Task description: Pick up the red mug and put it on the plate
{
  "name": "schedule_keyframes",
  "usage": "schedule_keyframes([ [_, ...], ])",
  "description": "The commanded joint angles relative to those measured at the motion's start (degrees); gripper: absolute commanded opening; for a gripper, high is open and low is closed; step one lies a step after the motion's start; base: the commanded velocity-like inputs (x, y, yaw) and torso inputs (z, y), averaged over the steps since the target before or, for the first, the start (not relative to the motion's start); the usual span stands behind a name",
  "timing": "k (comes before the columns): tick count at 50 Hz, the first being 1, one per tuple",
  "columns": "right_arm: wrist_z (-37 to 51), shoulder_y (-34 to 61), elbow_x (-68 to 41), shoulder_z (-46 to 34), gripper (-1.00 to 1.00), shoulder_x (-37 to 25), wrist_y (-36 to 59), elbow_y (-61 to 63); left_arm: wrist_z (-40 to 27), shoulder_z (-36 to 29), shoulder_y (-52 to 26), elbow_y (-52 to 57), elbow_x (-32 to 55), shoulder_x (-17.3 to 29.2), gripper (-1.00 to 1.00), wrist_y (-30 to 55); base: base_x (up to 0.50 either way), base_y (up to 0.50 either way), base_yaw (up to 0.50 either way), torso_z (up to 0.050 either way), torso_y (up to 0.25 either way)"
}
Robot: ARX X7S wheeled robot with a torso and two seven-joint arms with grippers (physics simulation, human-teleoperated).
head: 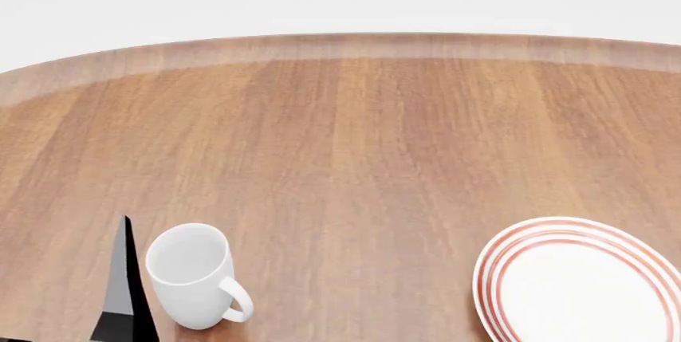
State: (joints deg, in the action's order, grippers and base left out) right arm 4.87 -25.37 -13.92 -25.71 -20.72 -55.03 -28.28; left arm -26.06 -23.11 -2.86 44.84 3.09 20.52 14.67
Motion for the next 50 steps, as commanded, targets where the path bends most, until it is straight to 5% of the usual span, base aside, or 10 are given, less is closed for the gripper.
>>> schedule_keyframes([
  [1,-0.64,0.64,-0.38,-0.05,1.00,0.70,-0.32,-1.42,-0.17,-0.18,-0.20,0.07,0.05,0.06,1.00,0.16,0.00,0.00,0.00,0.000,0.000],
  [28,-2.26,1.18,-0.90,0.73,1.00,1.59,-1.37,-2.74,-0.59,-0.58,-0.52,-0.17,0.20,0.27,1.00,0.15,0.00,0.00,0.00,0.000,0.000],
  [29,-2.08,1.18,-0.75,0.90,-1.00,1.61,-1.34,-2.69,-0.60,-0.57,-0.53,-0.12,0.23,0.29,1.00,0.20,0.00,0.00,0.00,0.000,0.000],
  [50,-4.52,3.05,-1.64,2.08,-1.00,2.88,-3.35,-7.88,-0.93,-0.75,-0.75,0.59,0.45,0.57,1.00,0.85,0.00,0.00,0.00,0.000,0.000],
])
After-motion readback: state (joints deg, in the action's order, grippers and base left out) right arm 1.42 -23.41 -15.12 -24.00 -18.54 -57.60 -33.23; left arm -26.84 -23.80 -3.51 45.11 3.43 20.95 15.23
